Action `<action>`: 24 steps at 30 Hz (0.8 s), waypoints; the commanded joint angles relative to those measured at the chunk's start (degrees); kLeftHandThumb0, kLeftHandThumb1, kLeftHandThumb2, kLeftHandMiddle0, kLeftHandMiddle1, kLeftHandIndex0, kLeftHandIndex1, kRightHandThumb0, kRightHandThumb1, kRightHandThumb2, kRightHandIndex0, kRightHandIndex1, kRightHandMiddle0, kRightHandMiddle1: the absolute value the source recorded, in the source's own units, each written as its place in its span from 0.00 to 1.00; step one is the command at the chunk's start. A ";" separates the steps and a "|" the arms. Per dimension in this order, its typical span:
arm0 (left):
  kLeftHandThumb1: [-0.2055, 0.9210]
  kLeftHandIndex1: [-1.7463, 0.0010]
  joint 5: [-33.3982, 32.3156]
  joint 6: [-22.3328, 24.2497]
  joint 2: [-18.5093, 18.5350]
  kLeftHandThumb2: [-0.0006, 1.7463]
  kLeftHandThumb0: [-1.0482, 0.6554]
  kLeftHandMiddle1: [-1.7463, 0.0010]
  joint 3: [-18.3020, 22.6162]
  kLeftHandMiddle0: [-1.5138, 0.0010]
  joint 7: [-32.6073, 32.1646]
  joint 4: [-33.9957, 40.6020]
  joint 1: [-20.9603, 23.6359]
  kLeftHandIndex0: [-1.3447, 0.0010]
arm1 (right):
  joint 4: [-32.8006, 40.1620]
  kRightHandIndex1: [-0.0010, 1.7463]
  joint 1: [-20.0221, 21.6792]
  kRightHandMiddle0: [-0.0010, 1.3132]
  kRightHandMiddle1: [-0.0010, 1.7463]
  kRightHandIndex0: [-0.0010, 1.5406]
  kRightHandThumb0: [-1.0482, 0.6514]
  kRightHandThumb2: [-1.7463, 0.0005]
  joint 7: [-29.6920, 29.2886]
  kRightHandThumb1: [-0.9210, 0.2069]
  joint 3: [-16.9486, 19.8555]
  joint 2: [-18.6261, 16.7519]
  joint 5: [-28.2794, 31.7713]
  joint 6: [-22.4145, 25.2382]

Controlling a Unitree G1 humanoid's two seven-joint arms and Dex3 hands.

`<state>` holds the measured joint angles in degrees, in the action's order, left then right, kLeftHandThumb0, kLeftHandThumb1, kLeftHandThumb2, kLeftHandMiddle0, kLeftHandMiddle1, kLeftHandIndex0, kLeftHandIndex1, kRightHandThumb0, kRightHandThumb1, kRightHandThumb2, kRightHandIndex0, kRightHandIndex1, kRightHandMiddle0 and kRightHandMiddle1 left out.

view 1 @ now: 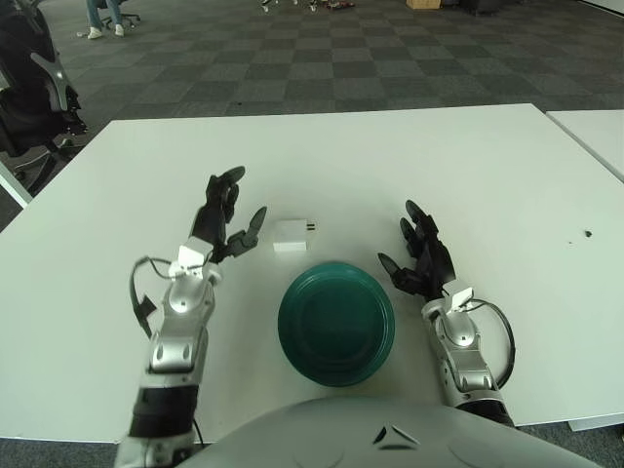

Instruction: Put the charger into the plate.

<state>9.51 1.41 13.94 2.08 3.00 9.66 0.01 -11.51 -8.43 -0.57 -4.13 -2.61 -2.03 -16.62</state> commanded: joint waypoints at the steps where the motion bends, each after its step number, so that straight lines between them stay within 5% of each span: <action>1: 1.00 0.49 7.25 -3.08 5.62 0.25 0.14 0.97 -3.01 0.77 1.17 -3.89 4.71 1.00 | -8.39 0.00 -3.38 0.00 0.20 0.12 0.12 0.69 -1.10 0.31 -0.63 -1.31 -0.74 4.57; 4: 1.00 0.47 15.96 -5.91 12.85 0.26 0.10 0.96 -7.30 0.76 4.28 -4.95 6.77 1.00 | -8.95 0.00 -2.98 0.00 0.21 0.11 0.12 0.70 -1.63 0.30 -0.54 -1.62 -0.91 4.64; 10: 1.00 0.42 23.48 -10.11 20.06 0.26 0.05 0.98 -12.88 0.78 10.05 -8.05 9.93 1.00 | -9.36 0.00 -2.55 0.00 0.23 0.10 0.12 0.70 -2.05 0.30 -0.44 -2.03 -0.96 4.93; 24: 1.00 0.44 29.10 -18.48 21.63 0.19 0.01 1.00 -24.87 0.85 22.19 -21.55 21.86 1.00 | -9.31 0.00 -2.24 0.00 0.22 0.08 0.12 0.74 -3.21 0.26 -0.36 -2.63 -1.05 5.97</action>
<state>36.33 -15.22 35.23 -20.24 23.27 -8.41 17.32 -13.85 -6.28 -3.73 -4.02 -3.84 -3.53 -16.57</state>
